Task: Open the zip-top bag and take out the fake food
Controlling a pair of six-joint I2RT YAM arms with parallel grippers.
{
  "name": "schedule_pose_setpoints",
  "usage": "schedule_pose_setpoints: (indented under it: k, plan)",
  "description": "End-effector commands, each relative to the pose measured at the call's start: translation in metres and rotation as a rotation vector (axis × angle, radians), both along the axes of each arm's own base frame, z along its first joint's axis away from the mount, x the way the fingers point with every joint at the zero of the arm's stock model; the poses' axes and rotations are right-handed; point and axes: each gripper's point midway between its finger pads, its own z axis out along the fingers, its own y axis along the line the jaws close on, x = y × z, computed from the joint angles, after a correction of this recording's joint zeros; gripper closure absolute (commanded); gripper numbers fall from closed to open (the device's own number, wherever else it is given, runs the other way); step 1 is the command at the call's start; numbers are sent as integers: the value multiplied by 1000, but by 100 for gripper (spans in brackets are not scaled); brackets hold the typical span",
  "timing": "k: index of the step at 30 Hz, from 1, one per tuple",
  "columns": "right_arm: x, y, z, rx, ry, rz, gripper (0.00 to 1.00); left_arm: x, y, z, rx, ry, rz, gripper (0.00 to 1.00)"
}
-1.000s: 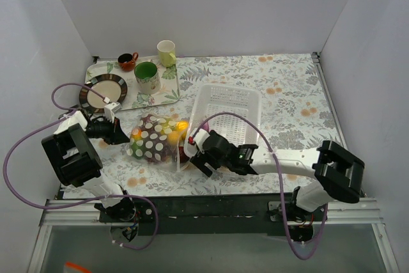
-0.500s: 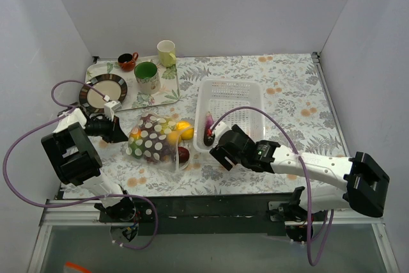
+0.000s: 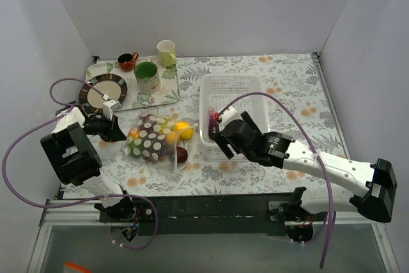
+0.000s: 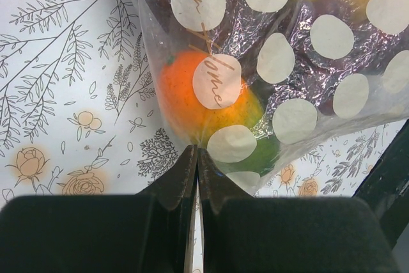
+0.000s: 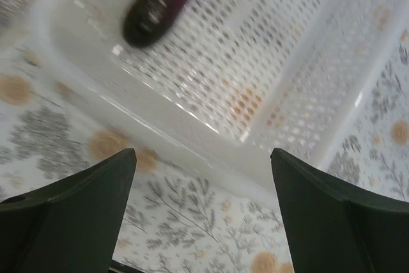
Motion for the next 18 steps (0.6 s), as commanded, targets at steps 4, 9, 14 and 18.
schedule_pose_setpoints:
  k: [4,9,14,18]
  plan:
    - [-16,161,49,262,-90,349,13,7,10,10,56,-58,-7,100]
    - [-14,211,39,362,-92,446,19,4,13,4,78,-50,-12,100]
    - [-1,220,9,424,-16,457,21,6,11,4,63,-53,-9,100]
    - [-6,221,-17,395,34,499,17,9,11,4,53,-55,-3,100]
